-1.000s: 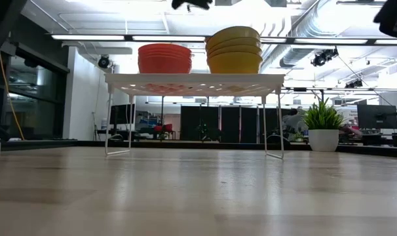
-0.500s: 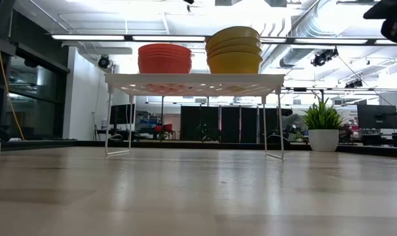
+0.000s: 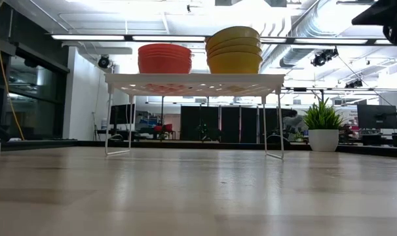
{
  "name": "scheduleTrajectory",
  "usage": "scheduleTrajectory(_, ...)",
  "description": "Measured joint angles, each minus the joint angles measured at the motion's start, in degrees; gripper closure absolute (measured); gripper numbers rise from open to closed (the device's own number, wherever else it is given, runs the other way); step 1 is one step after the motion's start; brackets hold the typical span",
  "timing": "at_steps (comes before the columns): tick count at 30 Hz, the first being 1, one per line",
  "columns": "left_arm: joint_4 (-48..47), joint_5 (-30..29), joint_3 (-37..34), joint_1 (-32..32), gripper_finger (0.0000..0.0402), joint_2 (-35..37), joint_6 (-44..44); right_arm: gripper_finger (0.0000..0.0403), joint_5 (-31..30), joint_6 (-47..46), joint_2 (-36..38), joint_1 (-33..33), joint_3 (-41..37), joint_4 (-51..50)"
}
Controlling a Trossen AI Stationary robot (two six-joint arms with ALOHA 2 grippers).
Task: Pick & Place Mini bowls
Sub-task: Return to Home Position
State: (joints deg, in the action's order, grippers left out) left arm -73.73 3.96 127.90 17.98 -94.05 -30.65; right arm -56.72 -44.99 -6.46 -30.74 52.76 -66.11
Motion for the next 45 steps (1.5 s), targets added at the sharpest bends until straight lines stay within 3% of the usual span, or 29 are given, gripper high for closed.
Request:
scheduleTrajectory(3, 4.3, 1.2, -9.3, 0.0, 0.0295, 4.8, 0.1, 0.0403, -2.3, -1.6, 1.0, 0.0, -6.2, 5.4)
scheduleTrajectory(6, 13.2, 5.2, -23.2, 0.0, 0.0295, 13.0, 1.7, 0.0403, -3.1, -0.7, 2.4, 0.0, -13.1, 14.6)
scheduleTrajectory(13, 48.6, 16.7, -59.5, 0.0, 0.0296, 31.3, 9.1, 0.0403, -1.4, 13.4, 5.6, 0.0, -28.3, 46.4)
scheduleTrajectory(19, 60.5, 15.8, -80.2, 0.0, 0.0296, 48.0, 15.6, 0.0403, 0.2, 26.5, 6.0, 0.0, -38.3, 73.9)
scheduleTrajectory(24, 62.6, 11.2, -88.7, 0.0, 0.0296, 61.3, 17.4, 0.0403, 4.7, 33.9, 6.0, 0.0, -46.8, 95.6)
scheduleTrajectory(29, 63.3, 8.3, -94.6, 0.0, 0.0296, 75.4, 19.6, 0.0403, 7.6, 41.0, 5.8, 0.0, -52.2, 108.6)
scheduleTrajectory(36, 65.8, 10.7, -102.2, 0.0, 0.0296, 86.4, 24.6, 0.0403, 12.5, 51.7, 6.2, 0.0, -51.9, 110.6)
scheduleTrajectory(40, 70.5, 10.6, -106.2, 0.0, 0.0296, 89.6, 28.3, 0.0403, 12.9, 49.9, 6.1, 0.4, -52.2, 107.9)
scheduleTrajectory(45, 71.4, 10.8, -109.1, 0.0, 0.0296, 92.3, 28.2, 0.0403, 20.9, 46.7, 6.1, 3.4, -52.2, 104.6)
